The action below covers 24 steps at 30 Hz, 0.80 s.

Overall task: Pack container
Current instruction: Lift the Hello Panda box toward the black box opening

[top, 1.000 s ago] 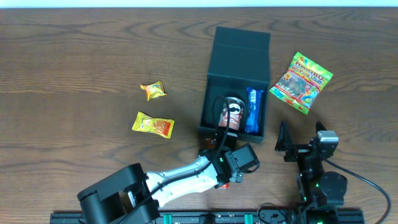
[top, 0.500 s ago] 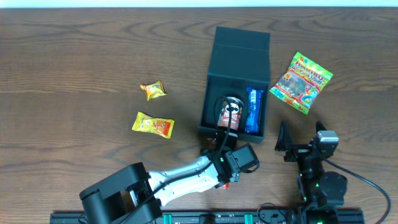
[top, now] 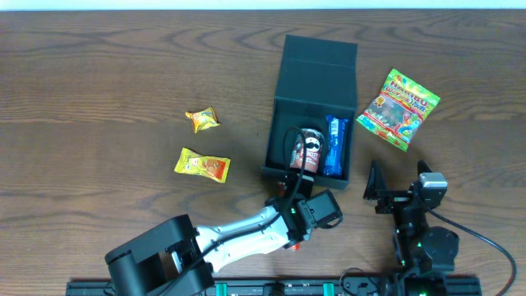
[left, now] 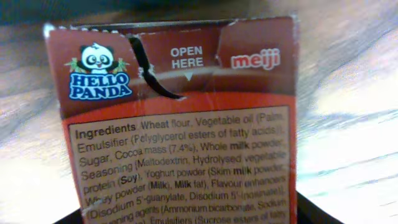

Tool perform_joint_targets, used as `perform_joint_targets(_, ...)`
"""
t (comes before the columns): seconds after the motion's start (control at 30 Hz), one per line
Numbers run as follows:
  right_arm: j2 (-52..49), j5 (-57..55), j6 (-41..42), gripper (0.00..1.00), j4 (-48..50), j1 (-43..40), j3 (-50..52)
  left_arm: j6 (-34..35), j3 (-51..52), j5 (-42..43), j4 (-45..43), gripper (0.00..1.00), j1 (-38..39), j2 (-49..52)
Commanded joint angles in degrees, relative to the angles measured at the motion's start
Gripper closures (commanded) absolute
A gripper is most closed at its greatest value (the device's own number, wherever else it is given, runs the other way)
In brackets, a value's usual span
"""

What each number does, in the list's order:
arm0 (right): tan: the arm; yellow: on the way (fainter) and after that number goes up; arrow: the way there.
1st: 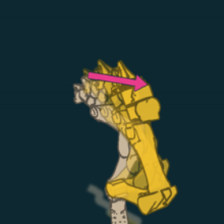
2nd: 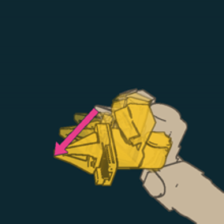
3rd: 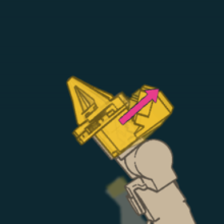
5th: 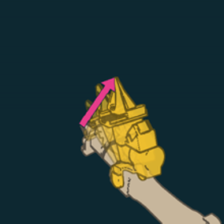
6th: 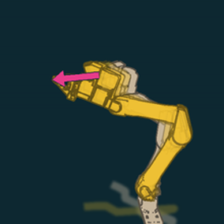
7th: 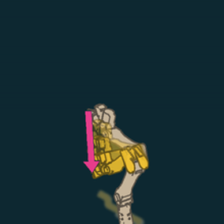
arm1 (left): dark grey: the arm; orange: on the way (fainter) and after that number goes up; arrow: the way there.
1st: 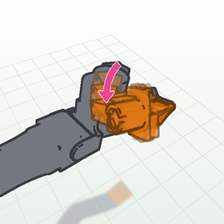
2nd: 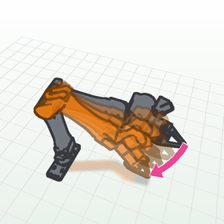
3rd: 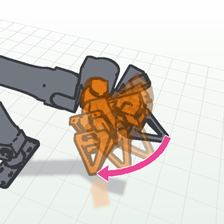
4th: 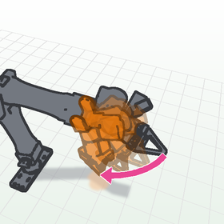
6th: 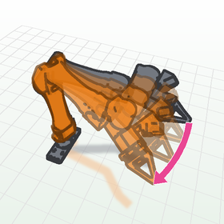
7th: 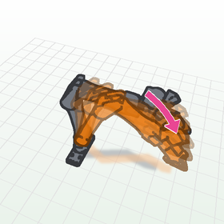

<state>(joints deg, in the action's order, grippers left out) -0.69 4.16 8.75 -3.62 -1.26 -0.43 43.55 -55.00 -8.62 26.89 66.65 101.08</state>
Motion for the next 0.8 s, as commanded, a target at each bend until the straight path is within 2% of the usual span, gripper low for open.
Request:
perform_joint_targets(0.0, 0.3, 0.4, 0.6, 0.01, -0.2, -0.2, 0.1, -2.1, -1.4, -1.9, 2.9, 0.42, 0.1, -1.5)
perform_joint_targets(0.37, 0.3, 0.4, 0.6, 0.01, -0.2, -0.2, 0.1, -5.3, -6.1, -3.6, 11.1, 0.44, 0.1, -8.2)
perform_joint_targets(0.77, 0.3, 0.4, 0.6, 0.01, -0.2, -0.2, 0.1, -16.6, -16.8, -10.0, 14.6, 0.43, -2.3, -12.7)
